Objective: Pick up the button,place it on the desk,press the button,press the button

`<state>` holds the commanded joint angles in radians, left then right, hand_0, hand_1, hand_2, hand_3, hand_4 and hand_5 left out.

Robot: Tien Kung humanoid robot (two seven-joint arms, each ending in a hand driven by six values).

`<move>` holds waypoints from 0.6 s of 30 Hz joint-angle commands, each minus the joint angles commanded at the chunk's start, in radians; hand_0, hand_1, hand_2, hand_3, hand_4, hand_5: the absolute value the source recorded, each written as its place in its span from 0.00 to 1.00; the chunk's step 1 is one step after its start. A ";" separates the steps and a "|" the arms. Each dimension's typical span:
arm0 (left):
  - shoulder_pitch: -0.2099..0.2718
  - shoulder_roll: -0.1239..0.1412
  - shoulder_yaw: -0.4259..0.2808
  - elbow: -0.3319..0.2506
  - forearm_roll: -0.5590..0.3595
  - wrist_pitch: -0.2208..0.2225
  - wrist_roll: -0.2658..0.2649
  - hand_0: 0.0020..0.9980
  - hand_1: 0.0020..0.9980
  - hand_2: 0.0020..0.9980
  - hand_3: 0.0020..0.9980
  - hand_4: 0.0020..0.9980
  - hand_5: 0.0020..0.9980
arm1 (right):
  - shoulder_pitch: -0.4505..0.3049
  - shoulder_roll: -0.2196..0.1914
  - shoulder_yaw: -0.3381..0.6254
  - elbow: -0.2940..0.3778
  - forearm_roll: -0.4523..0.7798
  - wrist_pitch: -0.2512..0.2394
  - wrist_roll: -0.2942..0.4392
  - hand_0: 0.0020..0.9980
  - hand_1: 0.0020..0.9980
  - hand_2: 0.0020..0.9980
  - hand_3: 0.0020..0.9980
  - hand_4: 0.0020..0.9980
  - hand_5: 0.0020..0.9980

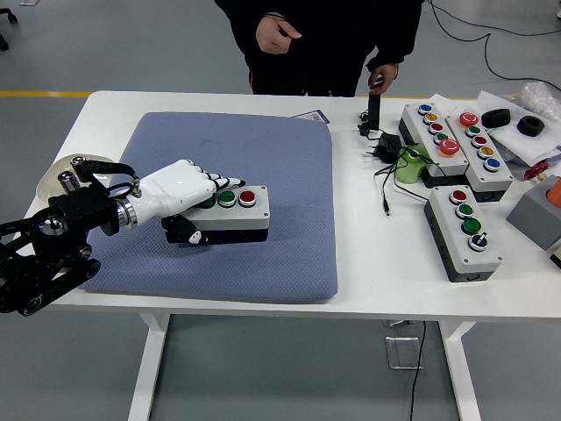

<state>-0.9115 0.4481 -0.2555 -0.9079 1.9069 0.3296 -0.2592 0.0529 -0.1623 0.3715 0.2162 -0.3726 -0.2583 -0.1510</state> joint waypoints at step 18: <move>0.019 -0.006 -0.032 0.010 0.015 -0.031 0.007 0.43 0.41 0.43 0.89 0.82 0.00 | -0.003 -0.002 -0.005 0.002 0.000 0.000 0.000 0.78 0.75 0.76 0.61 0.22 0.17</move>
<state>-0.8923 0.4417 -0.2875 -0.8981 1.9222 0.2991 -0.2525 0.0499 -0.1638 0.3660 0.2177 -0.3721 -0.2578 -0.1508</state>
